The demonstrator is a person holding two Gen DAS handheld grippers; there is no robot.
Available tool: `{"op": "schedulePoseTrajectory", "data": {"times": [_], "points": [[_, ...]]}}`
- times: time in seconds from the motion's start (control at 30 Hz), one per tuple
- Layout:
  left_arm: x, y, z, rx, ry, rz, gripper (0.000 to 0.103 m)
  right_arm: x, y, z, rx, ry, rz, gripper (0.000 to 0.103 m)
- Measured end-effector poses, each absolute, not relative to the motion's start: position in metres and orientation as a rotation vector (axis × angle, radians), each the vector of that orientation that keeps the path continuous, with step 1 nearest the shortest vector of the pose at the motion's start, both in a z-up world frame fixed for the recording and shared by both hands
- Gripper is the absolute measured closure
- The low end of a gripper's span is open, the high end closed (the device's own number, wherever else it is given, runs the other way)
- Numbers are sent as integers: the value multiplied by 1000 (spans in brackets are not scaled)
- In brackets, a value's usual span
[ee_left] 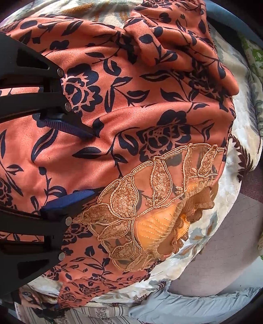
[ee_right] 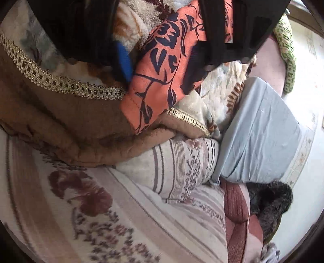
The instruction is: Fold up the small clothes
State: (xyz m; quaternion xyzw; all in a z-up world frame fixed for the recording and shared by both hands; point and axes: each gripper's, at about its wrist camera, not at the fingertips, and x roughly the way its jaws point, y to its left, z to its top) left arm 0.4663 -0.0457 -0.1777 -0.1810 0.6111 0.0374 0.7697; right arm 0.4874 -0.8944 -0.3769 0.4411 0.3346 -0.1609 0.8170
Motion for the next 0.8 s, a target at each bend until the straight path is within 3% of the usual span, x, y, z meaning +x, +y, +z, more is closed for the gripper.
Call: {"op": "schedulePoseTrajectory", "data": {"times": [0.2, 0.43, 0.8], "points": [[461, -47, -158, -469, 1282, -18, 49, 482, -838, -301, 803, 587, -157, 93], [429, -27, -132, -531, 1249, -121, 49, 506, -683, -233, 726, 584, 233, 93], [365, 59, -91, -493, 1181, -89, 49, 537, -384, -260, 653, 829, 593, 93]]}}
